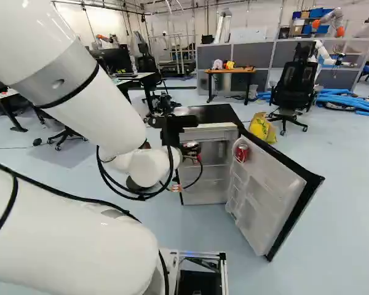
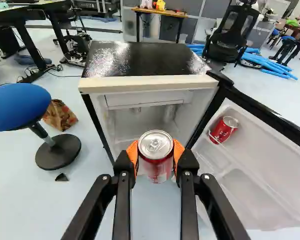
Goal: Grab a drink from the fridge
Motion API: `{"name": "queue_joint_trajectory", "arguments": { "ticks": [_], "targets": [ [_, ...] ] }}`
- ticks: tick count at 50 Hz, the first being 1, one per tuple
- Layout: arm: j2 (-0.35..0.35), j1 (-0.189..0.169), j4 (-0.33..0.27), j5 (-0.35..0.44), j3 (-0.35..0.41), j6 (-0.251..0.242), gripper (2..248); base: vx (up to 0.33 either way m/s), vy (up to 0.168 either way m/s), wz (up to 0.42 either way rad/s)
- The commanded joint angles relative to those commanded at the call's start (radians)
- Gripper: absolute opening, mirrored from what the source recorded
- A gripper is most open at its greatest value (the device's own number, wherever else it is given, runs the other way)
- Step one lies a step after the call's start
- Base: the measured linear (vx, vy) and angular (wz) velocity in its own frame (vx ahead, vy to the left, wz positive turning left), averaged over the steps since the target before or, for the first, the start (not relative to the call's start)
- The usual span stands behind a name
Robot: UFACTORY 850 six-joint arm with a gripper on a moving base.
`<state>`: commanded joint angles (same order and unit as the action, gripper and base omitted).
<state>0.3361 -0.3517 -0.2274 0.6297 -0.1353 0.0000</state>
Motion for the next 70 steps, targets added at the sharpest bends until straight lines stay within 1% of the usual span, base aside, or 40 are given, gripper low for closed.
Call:
{"name": "queue_joint_trajectory", "arguments": {
  "ticks": [7, 29, 49, 56, 70],
  "targets": [
    [-0.013, 0.01, 0.0, -0.018, -0.028, 0.0, 92, 0.0, 0.0, 0.0],
    [-0.012, 0.027, 0.0, -0.057, -0.083, 0.0, 92, 0.0, 0.0, 0.0],
    [-0.043, 0.055, 0.001, -0.092, -0.159, 0.0, 92, 0.0, 0.0, 0.0],
    [-0.057, 0.064, 0.012, -0.098, -0.188, 0.0, 92, 0.0, 0.0, 0.0],
    [-0.087, 0.082, 0.054, -0.107, -0.248, 0.0, 92, 0.0, 0.0, 0.0]
  ]
}}
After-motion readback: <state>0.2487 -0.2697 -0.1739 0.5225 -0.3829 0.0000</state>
